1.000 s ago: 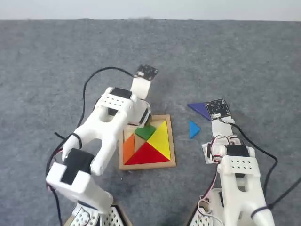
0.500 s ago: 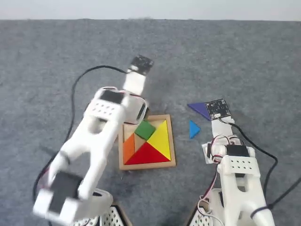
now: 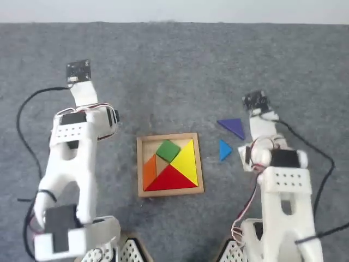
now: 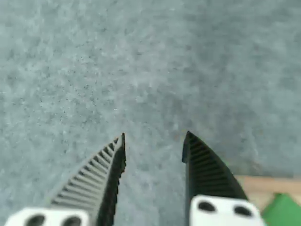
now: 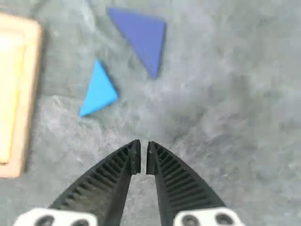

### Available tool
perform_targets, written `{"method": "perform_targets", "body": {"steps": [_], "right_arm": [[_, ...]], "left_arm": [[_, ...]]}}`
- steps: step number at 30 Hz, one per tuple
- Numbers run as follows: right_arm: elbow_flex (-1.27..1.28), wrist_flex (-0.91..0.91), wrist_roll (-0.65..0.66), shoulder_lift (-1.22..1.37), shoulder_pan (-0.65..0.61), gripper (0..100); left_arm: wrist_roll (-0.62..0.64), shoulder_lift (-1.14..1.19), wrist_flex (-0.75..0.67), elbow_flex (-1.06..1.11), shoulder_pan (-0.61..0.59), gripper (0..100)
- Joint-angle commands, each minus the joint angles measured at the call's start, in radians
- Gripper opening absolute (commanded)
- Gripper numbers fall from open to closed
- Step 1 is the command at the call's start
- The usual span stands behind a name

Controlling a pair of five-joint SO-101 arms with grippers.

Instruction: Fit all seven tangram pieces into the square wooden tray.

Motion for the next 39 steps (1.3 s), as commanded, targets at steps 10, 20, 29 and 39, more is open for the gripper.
{"method": "perform_targets", "body": {"steps": [10,20,29,39], "right_arm": [[-0.319,0.007,-0.164,0.489,-0.226,19.3],[-0.319,-0.163,-0.325,0.697,-0.239,24.9],[-0.319,-0.223,-0.338,0.722,-0.286,24.8],[-0.311,-0.223,-0.339,0.723,-0.289,24.8]], "left_arm": [[0.015,0.1,-0.009,-0.108,-0.112,19],[0.012,0.098,-0.011,-0.108,-0.107,19],[0.012,0.1,-0.011,-0.108,-0.107,18],[0.012,0.1,-0.011,-0.108,-0.107,18]]}}
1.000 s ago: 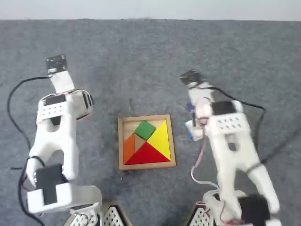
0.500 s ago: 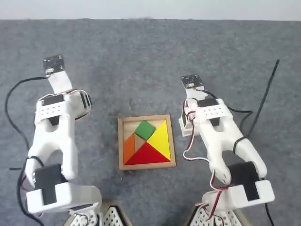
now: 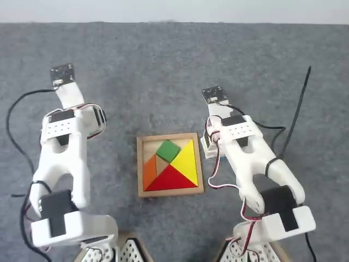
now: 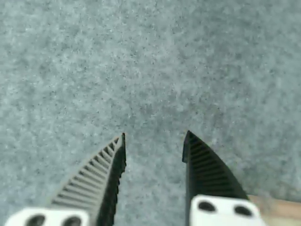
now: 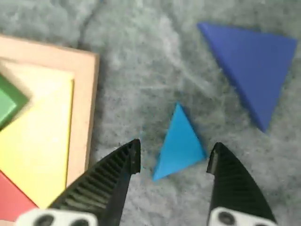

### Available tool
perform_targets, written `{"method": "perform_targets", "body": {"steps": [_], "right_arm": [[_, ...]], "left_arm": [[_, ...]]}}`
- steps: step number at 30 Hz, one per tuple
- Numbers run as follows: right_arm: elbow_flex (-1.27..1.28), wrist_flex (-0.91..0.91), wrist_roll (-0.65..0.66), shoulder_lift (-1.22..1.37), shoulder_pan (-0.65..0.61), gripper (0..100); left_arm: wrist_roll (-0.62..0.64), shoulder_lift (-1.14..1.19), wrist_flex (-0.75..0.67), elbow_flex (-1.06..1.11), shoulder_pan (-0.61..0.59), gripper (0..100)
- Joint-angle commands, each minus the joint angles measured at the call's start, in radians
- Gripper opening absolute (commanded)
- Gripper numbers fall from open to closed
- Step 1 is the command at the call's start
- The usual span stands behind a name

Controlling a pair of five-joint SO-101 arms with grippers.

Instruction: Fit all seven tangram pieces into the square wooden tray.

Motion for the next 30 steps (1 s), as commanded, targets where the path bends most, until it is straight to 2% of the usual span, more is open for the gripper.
{"method": "perform_targets", "body": {"steps": [1,8,21,30], "right_arm": [[-0.052,-0.018,-0.014,-0.01,-0.004,24.8],[-0.055,-0.042,-0.054,0.07,-0.004,16.2],[-0.054,-0.001,-0.049,-0.031,-0.004,15.8],[-0.048,0.042,0.029,-0.166,-0.01,15.8]], "left_arm": [[0.008,-0.006,0.002,-0.05,-0.003,18],[0.008,-0.006,0.002,-0.05,-0.005,18],[0.006,-0.006,0.002,-0.05,-0.006,18],[0.006,-0.006,0.002,-0.051,-0.006,18]]}}
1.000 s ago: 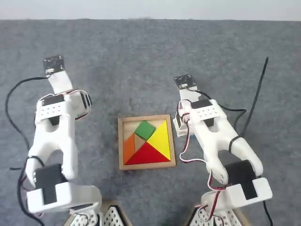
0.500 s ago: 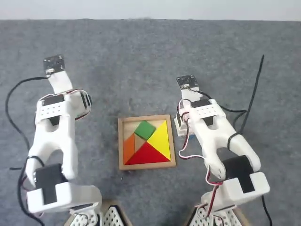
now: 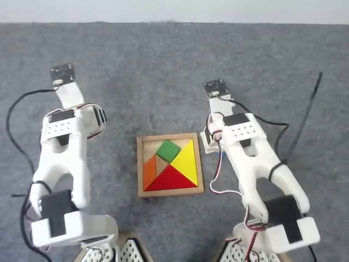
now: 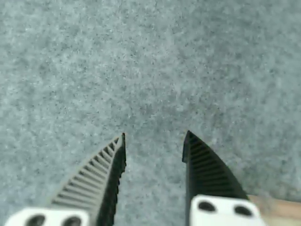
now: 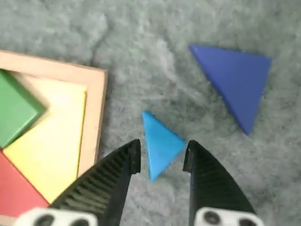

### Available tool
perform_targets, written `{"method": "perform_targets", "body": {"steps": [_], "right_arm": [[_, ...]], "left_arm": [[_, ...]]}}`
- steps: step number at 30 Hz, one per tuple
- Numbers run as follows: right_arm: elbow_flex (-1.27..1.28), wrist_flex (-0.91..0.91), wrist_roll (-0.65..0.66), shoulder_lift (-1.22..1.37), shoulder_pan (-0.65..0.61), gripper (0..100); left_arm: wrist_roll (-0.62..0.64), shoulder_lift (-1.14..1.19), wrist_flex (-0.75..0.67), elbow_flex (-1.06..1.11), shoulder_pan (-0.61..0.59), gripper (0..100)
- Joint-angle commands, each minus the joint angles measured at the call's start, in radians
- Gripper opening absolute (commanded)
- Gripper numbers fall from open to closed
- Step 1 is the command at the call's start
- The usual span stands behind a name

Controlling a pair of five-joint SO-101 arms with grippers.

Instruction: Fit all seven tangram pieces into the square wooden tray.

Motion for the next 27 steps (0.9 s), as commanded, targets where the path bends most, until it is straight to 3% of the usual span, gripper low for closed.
{"method": "perform_targets", "body": {"steps": [1,20,27], "right_arm": [[-0.032,0.016,0.032,-0.068,-0.008,15.8],[0.06,-0.05,0.094,-0.067,-0.007,16.5],[0.061,-0.048,0.098,-0.065,-0.008,24.6]], "left_arm": [[0.006,-0.006,0.002,-0.051,-0.006,18],[0.006,-0.005,0.002,-0.048,-0.008,18],[0.006,-0.005,0.002,-0.047,-0.008,18]]}}
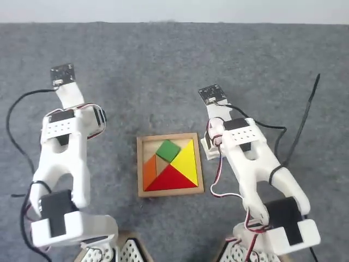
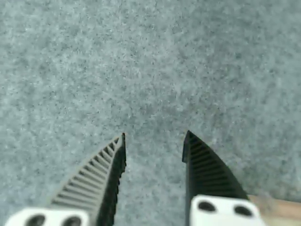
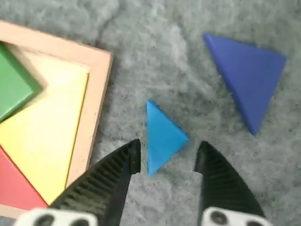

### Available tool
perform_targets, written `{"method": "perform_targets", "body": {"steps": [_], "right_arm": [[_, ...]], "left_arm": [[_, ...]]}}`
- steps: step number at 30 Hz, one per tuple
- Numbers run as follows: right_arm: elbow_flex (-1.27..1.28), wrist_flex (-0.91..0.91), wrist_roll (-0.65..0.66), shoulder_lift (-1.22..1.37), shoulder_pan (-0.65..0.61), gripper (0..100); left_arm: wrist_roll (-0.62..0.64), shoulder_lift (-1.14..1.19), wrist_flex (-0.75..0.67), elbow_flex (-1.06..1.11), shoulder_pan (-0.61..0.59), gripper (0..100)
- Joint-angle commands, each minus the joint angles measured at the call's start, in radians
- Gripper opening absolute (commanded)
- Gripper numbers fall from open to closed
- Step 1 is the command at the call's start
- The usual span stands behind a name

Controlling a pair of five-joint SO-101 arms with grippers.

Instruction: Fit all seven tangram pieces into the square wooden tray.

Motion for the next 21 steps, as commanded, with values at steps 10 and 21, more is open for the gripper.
{"method": "perform_targets", "body": {"steps": [10,21], "right_arm": [[-0.055,-0.03,0.069,0.094,-0.01,24.5],[-0.075,-0.07,0.126,0.133,-0.035,24.5]], "left_arm": [[0.006,-0.005,0.002,-0.048,-0.008,18],[0.006,-0.005,0.002,-0.048,-0.008,18]]}}
